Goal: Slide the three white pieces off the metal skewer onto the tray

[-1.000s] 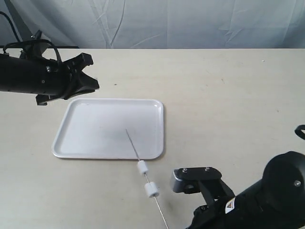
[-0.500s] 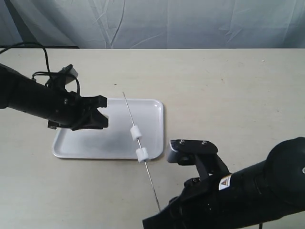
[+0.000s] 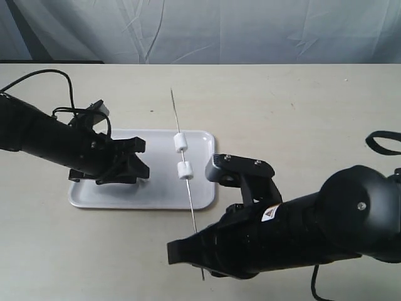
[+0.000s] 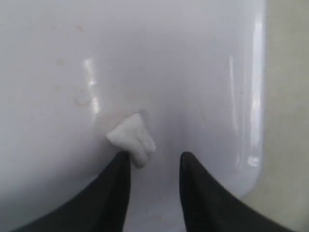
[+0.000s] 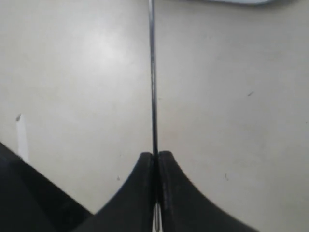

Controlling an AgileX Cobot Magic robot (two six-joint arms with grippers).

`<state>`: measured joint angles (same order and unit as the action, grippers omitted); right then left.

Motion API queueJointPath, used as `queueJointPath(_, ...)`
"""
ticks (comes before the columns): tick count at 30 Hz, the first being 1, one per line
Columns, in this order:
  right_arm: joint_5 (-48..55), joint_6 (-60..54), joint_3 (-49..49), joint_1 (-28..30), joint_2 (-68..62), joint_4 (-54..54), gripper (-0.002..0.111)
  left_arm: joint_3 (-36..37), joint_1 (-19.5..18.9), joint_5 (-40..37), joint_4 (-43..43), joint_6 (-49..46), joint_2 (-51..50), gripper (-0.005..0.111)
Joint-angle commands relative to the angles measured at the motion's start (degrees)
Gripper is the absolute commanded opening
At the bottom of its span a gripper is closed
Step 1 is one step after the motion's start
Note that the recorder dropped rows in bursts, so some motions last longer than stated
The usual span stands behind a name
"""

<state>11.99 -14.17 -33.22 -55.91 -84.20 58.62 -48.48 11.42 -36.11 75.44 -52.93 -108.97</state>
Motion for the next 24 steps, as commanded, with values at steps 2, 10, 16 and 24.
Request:
queueJointPath(2,-4.0,1.1,-0.3,-0.1,-3.1,3.1,-0.001,-0.1,0.2,-11.7,8.8,-6.5,2.1,0.034)
queueJointPath(10,-2.7,1.1,-0.3,-0.1,-5.2,4.5,-0.001,-0.1,0.2,-19.5,14.9,-10.2,2.1,0.034)
queueJointPath(16,-2.2,0.8,-0.3,-0.1,-5.2,4.5,-0.001,-0.1,0.2,-22.4,16.5,-10.2,2.1,0.034)
queueJointPath(24,-0.7,-0.7,-0.3,-0.1,-5.2,4.5,-0.001,-0.1,0.2,-24.2,16.6,-10.2,2.1,0.034)
